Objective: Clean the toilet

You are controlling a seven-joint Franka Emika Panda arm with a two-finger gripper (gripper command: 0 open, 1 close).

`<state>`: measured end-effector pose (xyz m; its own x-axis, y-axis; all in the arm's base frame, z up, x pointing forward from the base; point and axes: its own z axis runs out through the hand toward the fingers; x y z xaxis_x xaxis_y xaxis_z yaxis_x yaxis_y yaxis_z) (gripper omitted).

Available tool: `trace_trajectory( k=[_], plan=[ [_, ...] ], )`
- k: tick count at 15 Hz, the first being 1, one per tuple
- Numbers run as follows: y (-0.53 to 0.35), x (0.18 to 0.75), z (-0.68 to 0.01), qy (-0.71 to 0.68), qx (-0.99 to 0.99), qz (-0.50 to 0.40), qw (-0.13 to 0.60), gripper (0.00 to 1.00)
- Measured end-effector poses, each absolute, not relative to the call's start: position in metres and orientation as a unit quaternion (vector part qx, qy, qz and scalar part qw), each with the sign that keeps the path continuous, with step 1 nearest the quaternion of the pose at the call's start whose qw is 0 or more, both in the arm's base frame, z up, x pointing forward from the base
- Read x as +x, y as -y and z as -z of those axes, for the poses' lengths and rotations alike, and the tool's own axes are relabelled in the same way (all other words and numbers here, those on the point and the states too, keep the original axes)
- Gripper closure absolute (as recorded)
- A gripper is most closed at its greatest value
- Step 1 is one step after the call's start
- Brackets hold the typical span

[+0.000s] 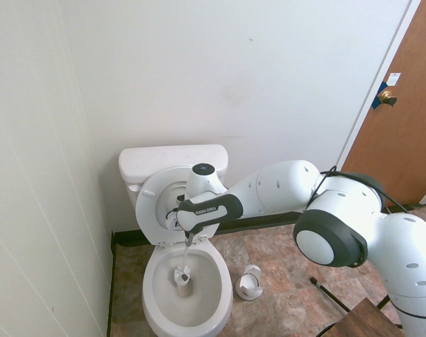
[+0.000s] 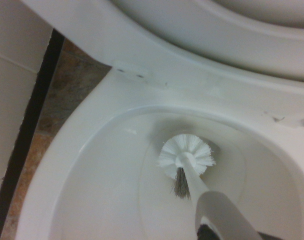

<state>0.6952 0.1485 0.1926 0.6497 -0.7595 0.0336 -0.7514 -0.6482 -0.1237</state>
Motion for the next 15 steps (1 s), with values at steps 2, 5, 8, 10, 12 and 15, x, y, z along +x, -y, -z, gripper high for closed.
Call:
trace_trajectory(
  k=[2,5,8,10,12,15],
  plan=[
    [-0.161,0.69,-0.197,-0.41,-0.911,0.03,0.035,1.0],
    [-0.167,0.674,-0.23,-0.393,-0.919,0.026,0.018,1.0],
    [-0.16,0.64,-0.282,-0.383,-0.923,0.032,0.015,1.0],
    [-0.147,0.619,-0.32,-0.384,-0.922,0.044,0.021,1.0],
    [-0.123,0.601,-0.365,-0.393,-0.917,0.06,0.032,1.0],
    [-0.061,0.571,-0.428,-0.416,-0.904,0.08,0.05,1.0]
  ],
)
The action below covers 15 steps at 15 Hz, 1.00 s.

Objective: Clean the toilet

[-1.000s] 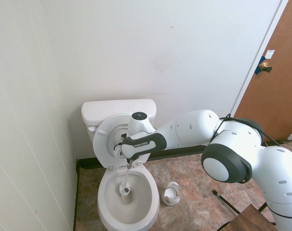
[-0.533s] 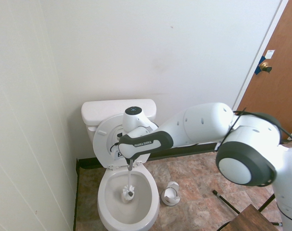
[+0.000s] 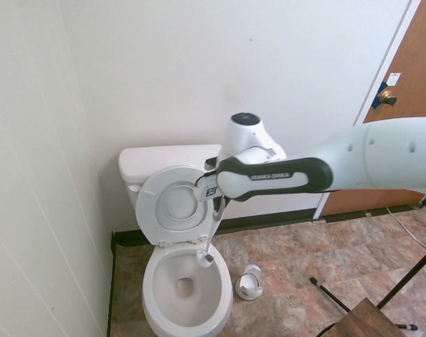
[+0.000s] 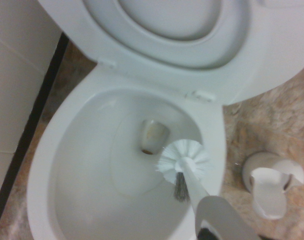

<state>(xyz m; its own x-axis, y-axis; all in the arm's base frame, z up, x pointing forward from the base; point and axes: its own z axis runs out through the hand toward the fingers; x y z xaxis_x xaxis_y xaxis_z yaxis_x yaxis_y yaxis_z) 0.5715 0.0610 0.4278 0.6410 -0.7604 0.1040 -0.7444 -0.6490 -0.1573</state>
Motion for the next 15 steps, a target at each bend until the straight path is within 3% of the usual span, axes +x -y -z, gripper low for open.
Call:
trace_trajectory(
  k=[5,15],
  plan=[
    [0.076,0.53,-0.452,-0.472,-0.876,0.072,0.062,1.0],
    [0.153,0.571,-0.276,-0.534,-0.845,0.003,0.031,1.0]
  ],
)
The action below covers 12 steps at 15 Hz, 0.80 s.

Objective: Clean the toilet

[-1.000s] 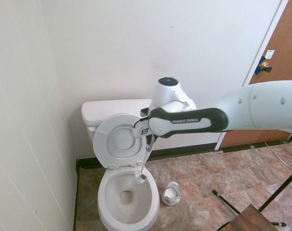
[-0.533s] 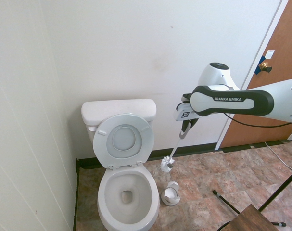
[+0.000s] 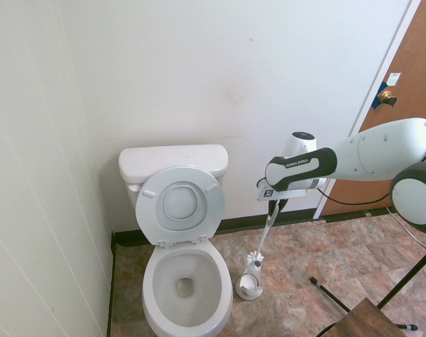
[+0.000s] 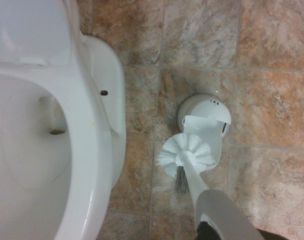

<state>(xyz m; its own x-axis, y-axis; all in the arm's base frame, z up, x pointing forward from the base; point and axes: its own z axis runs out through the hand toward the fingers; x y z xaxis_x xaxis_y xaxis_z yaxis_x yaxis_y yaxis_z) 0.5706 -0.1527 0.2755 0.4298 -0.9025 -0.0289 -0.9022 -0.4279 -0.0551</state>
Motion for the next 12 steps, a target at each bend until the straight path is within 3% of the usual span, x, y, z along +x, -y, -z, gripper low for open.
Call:
trace_trajectory(
  k=[12],
  plan=[
    [0.204,0.608,-0.153,-0.572,-0.819,-0.042,0.024,1.0]
  ],
)
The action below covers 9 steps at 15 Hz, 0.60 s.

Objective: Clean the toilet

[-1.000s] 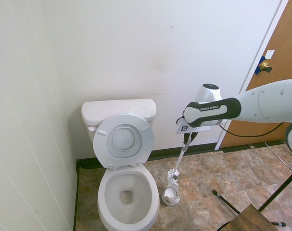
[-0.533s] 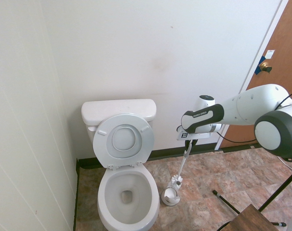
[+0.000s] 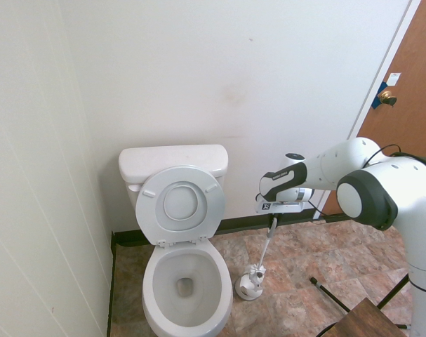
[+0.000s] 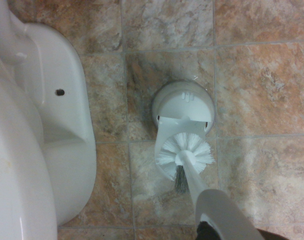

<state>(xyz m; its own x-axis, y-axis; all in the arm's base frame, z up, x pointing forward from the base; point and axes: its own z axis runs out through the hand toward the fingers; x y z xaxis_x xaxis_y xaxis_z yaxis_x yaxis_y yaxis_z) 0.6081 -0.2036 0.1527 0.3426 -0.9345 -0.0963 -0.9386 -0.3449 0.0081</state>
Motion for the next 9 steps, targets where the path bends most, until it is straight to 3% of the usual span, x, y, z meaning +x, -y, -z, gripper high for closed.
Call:
trace_trajectory(
  k=[9],
  plan=[
    [0.224,0.636,-0.096,-0.59,-0.806,-0.046,0.03,1.0]
  ],
)
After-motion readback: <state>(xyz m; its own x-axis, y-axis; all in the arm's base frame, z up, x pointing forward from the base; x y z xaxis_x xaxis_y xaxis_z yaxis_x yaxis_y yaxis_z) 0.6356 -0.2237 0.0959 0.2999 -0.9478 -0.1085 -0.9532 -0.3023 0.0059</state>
